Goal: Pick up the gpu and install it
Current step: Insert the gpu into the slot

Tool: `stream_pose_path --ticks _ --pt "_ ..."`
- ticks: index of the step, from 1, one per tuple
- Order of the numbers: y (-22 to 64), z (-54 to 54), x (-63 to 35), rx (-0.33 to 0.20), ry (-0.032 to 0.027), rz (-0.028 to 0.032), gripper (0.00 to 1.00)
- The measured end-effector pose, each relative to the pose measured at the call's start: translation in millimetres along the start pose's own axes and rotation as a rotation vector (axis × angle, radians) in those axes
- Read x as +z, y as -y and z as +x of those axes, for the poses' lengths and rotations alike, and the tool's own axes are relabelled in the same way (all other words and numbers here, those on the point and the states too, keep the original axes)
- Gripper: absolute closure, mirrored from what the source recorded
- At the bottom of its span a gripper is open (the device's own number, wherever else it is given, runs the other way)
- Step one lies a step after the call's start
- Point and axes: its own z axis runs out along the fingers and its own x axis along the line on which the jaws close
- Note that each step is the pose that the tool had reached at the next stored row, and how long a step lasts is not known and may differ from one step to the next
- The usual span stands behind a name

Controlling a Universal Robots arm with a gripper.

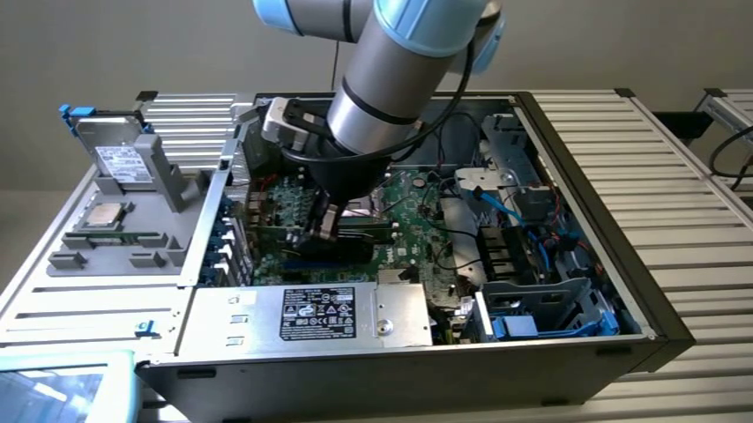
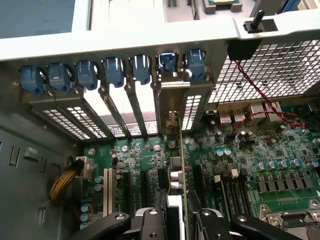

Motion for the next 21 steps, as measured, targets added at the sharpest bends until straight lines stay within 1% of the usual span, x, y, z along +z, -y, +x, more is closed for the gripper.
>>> stream_pose_path --ticks 11,17,21 --pt "-6.8 -1.0 2.6 0.001 0.0000 -0.0001 0.72" --pt "-7.1 -2.7 2.9 0.002 0.0006 -0.0001 0.72" --pt "-6.1 -0.7 2.6 0.002 0.0009 -0.0007 0.72"
